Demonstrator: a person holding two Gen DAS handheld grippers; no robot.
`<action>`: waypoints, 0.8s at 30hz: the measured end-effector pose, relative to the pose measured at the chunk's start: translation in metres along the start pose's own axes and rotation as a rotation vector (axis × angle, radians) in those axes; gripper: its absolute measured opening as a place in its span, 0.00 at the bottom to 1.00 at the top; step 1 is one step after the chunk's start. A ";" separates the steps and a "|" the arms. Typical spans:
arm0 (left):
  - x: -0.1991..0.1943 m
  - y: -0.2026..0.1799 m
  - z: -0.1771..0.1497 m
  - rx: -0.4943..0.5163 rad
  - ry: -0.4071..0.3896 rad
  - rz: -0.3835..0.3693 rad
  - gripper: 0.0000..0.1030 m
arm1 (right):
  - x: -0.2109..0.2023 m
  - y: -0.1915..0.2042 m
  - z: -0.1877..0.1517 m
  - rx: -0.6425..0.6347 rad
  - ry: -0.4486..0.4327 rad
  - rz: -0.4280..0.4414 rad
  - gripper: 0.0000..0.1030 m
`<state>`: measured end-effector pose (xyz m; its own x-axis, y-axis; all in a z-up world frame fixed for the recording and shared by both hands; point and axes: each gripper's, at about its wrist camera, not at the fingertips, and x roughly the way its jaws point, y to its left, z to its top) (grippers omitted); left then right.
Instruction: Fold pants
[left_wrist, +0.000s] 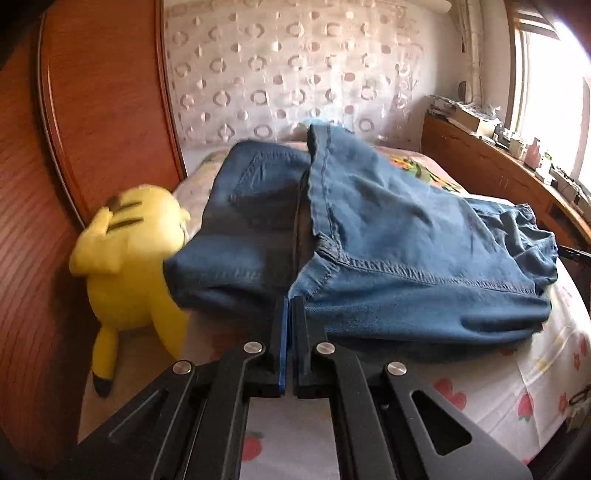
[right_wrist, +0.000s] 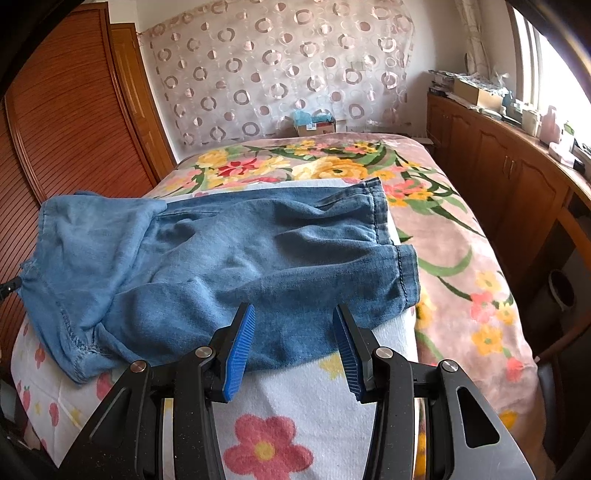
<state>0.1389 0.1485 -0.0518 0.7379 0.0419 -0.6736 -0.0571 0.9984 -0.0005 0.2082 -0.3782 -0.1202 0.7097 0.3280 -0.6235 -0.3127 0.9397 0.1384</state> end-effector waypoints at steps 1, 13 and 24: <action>0.001 0.002 -0.002 -0.008 0.003 0.000 0.02 | 0.000 -0.001 0.000 0.003 -0.001 0.001 0.44; -0.005 -0.019 0.011 0.021 -0.013 -0.050 0.40 | -0.005 -0.004 -0.001 0.015 -0.015 -0.012 0.44; 0.010 -0.075 0.030 0.071 -0.009 -0.174 0.80 | -0.007 -0.016 0.000 0.031 -0.017 -0.066 0.47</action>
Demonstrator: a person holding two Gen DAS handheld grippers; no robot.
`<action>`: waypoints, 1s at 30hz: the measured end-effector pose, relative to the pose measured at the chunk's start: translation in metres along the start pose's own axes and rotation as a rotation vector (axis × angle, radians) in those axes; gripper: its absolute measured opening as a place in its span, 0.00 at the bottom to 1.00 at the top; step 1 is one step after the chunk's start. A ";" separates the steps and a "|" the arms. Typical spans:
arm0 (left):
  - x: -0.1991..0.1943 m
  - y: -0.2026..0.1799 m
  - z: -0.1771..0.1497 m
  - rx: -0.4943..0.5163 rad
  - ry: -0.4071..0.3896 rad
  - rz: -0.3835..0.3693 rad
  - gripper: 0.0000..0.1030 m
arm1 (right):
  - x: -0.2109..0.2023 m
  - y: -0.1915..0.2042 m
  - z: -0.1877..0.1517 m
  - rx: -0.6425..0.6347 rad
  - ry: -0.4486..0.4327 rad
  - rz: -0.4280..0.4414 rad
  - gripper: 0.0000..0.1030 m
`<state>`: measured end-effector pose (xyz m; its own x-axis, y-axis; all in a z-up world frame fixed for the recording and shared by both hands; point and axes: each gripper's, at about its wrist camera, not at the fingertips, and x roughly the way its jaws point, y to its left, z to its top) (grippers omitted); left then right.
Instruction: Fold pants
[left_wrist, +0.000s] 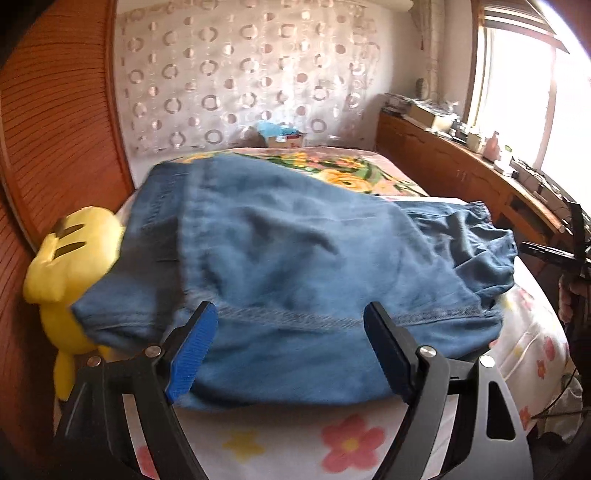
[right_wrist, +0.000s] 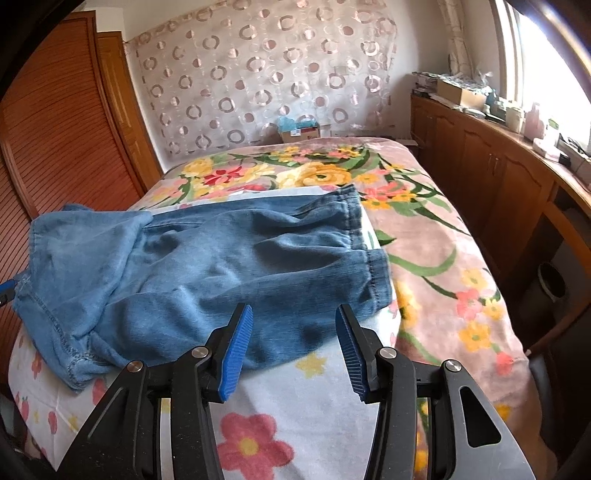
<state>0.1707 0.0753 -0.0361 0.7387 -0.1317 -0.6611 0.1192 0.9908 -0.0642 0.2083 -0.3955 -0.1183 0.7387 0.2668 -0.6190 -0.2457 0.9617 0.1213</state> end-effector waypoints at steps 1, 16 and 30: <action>0.002 -0.004 0.002 0.003 0.000 -0.010 0.80 | 0.001 -0.002 0.000 0.004 0.002 -0.004 0.47; 0.037 -0.070 0.031 0.087 0.017 -0.103 0.80 | 0.025 -0.031 0.005 0.058 0.053 -0.064 0.47; 0.056 -0.092 0.031 0.114 0.060 -0.126 0.80 | 0.041 -0.037 0.017 0.076 0.098 -0.073 0.47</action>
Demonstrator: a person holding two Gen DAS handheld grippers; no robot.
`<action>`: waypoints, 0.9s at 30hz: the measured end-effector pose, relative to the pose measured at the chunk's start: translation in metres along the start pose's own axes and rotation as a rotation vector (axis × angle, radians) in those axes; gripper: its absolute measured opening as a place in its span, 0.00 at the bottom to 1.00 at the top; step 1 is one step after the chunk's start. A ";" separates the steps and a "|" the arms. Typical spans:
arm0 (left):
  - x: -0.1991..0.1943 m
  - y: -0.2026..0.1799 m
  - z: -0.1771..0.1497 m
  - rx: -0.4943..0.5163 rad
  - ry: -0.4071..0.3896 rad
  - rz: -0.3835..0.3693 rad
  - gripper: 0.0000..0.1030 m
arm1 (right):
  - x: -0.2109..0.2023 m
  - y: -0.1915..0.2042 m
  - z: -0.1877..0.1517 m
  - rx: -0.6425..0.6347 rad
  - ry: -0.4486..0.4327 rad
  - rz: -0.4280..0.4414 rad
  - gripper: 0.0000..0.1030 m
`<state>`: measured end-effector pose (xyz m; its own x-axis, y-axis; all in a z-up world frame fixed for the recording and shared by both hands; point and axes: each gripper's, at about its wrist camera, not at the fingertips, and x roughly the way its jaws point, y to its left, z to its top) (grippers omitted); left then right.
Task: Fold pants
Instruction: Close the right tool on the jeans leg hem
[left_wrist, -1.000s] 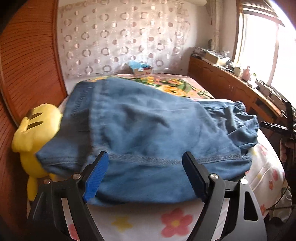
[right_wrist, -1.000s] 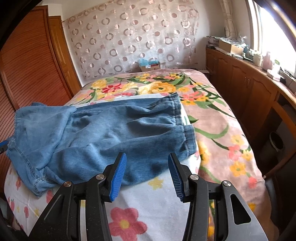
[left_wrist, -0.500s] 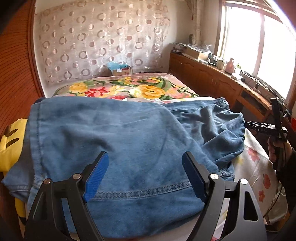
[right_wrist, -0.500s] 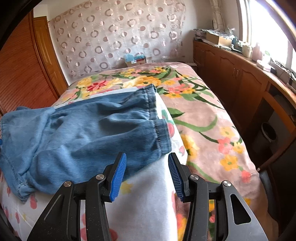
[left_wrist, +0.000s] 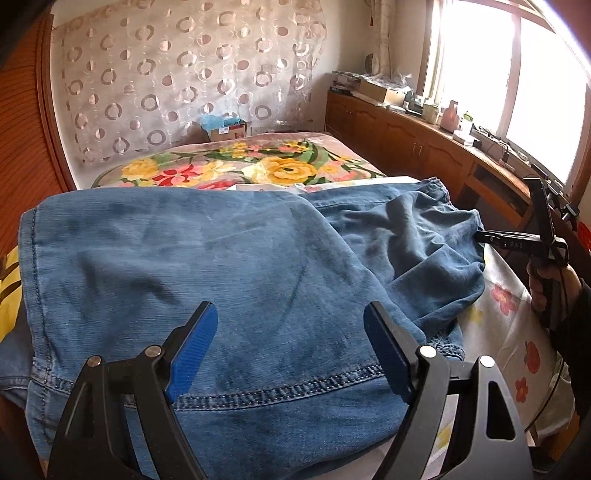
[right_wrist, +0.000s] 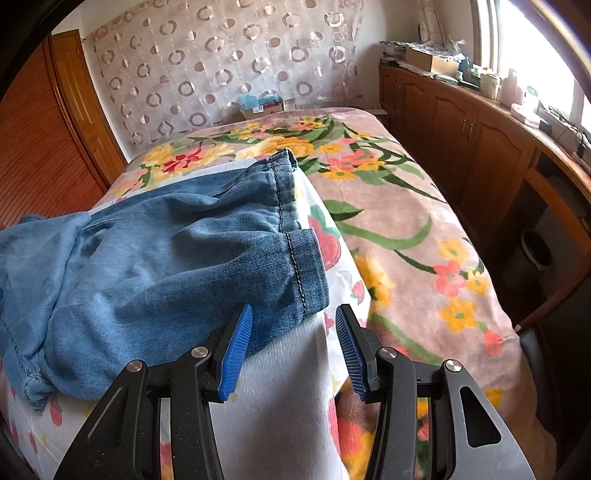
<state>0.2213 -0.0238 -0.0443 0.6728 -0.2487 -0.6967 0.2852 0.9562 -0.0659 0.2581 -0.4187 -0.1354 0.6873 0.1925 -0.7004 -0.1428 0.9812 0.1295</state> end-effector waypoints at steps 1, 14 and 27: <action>-0.001 0.000 0.000 0.000 0.001 -0.001 0.80 | 0.000 0.000 0.000 0.002 0.000 0.002 0.47; 0.002 -0.004 -0.007 0.004 0.018 -0.001 0.80 | -0.007 0.001 -0.005 -0.034 -0.046 -0.013 0.08; 0.000 -0.004 -0.009 0.007 0.019 -0.002 0.80 | -0.042 -0.010 -0.022 -0.025 -0.160 -0.018 0.02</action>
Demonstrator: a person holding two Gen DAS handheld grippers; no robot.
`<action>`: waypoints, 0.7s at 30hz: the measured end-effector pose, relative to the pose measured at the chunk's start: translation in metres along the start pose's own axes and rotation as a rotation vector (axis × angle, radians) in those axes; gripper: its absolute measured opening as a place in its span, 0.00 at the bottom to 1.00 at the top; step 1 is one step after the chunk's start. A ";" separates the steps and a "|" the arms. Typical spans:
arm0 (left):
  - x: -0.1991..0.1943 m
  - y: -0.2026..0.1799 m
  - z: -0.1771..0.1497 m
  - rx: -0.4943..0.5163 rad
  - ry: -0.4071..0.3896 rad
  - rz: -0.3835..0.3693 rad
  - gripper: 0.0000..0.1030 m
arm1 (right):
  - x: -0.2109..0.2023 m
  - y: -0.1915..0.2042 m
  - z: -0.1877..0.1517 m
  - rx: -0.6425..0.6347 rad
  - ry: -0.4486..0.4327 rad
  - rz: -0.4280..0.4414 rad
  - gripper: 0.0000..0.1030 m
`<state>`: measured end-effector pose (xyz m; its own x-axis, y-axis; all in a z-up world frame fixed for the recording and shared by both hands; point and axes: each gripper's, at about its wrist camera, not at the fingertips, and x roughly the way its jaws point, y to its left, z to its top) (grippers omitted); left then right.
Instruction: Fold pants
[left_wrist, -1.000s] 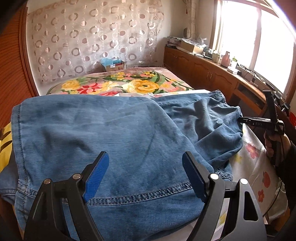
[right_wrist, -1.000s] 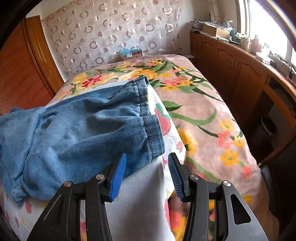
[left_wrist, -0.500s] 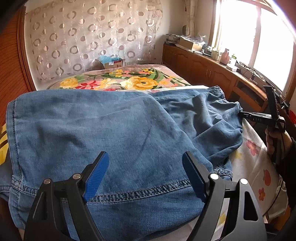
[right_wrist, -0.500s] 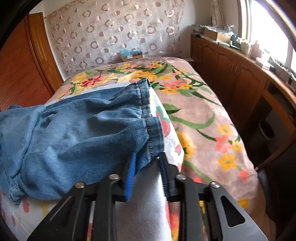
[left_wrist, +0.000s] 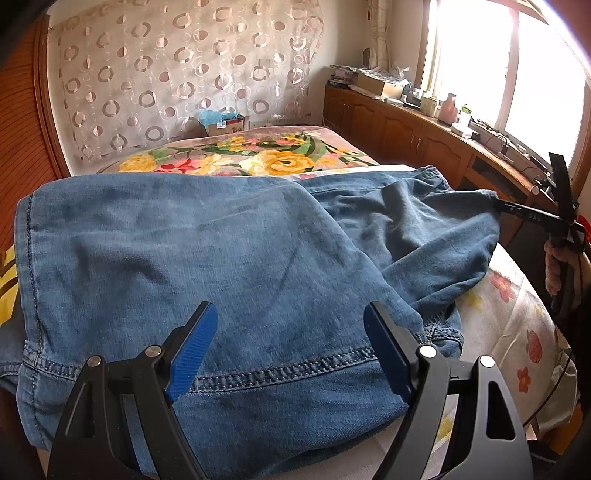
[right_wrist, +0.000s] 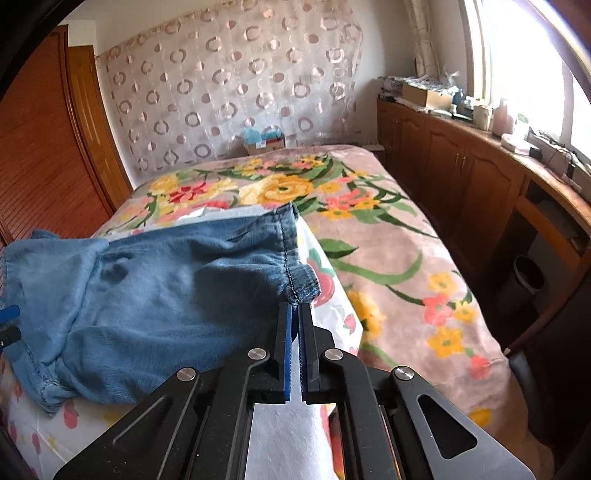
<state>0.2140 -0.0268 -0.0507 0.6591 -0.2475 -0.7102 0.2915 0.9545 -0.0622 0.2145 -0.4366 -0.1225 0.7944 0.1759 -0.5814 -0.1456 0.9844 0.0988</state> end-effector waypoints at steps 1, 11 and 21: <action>0.000 0.000 0.000 -0.001 0.000 0.000 0.80 | -0.004 0.000 -0.002 0.000 -0.002 0.003 0.02; -0.008 -0.001 -0.005 0.001 -0.009 -0.009 0.80 | -0.006 0.002 -0.012 0.005 0.025 -0.003 0.02; -0.031 0.002 -0.003 -0.012 -0.050 -0.004 0.80 | -0.050 0.035 0.025 -0.085 -0.094 0.068 0.02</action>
<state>0.1924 -0.0166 -0.0310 0.6920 -0.2590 -0.6738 0.2860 0.9554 -0.0735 0.1842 -0.4110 -0.0696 0.8323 0.2460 -0.4967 -0.2473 0.9668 0.0644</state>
